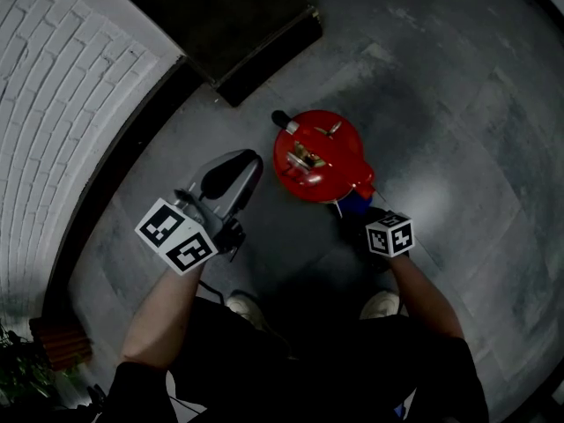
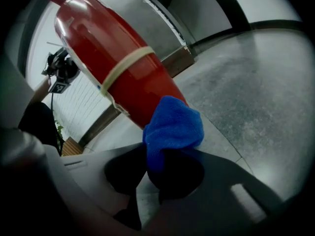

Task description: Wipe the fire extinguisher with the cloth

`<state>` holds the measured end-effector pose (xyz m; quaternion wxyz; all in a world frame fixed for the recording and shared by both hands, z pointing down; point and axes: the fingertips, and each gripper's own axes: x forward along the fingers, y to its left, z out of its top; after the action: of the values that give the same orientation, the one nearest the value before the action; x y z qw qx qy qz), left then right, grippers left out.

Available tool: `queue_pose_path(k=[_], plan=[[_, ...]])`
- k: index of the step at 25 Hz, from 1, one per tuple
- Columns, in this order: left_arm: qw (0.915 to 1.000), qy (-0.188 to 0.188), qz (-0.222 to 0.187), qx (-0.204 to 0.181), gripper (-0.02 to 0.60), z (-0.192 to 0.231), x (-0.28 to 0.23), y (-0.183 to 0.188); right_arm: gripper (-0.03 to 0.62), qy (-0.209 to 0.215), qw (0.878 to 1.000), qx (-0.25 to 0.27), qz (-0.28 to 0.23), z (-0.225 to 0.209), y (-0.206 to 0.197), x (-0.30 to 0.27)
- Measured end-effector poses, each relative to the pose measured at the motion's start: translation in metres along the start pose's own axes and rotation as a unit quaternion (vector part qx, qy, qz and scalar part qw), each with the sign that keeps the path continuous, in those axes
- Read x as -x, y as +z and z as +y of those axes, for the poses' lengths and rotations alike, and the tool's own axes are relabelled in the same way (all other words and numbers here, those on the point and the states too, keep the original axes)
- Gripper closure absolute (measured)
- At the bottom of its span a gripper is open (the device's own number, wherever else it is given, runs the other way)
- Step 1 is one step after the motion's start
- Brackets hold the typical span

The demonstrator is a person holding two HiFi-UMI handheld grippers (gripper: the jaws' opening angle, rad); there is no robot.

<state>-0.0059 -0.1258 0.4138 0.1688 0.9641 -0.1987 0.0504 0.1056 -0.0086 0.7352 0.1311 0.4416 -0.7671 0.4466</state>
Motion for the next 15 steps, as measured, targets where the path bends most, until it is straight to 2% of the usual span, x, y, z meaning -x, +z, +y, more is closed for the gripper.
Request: queue_pose_path(k=[4,7,10,12,15], plan=[[0.9993,-0.026,-0.002,0.028,0.529,0.012,-0.005,-0.009,0.534,0.006,0.996,0.077,-0.034,0.031,0.031,0.047],[0.9982,-0.056,0.01,0.015,0.529,0.019,-0.012,-0.015,0.534,0.017,0.99,0.119,-0.068,0.065,0.055,0.09],[0.9966,-0.079,-0.014,0.015,0.529,0.026,-0.018,-0.005,0.534,0.038,0.982,0.145,-0.112,0.115,0.085,0.141],[0.995,-0.097,-0.021,0.004,0.528,0.027,-0.024,0.0,0.534,0.044,0.969,0.201,-0.135,0.156,0.105,0.17],[0.9921,-0.124,-0.018,-0.006,0.528,0.026,-0.035,-0.003,0.534,0.044,0.939,0.297,-0.169,0.216,0.135,0.194]])
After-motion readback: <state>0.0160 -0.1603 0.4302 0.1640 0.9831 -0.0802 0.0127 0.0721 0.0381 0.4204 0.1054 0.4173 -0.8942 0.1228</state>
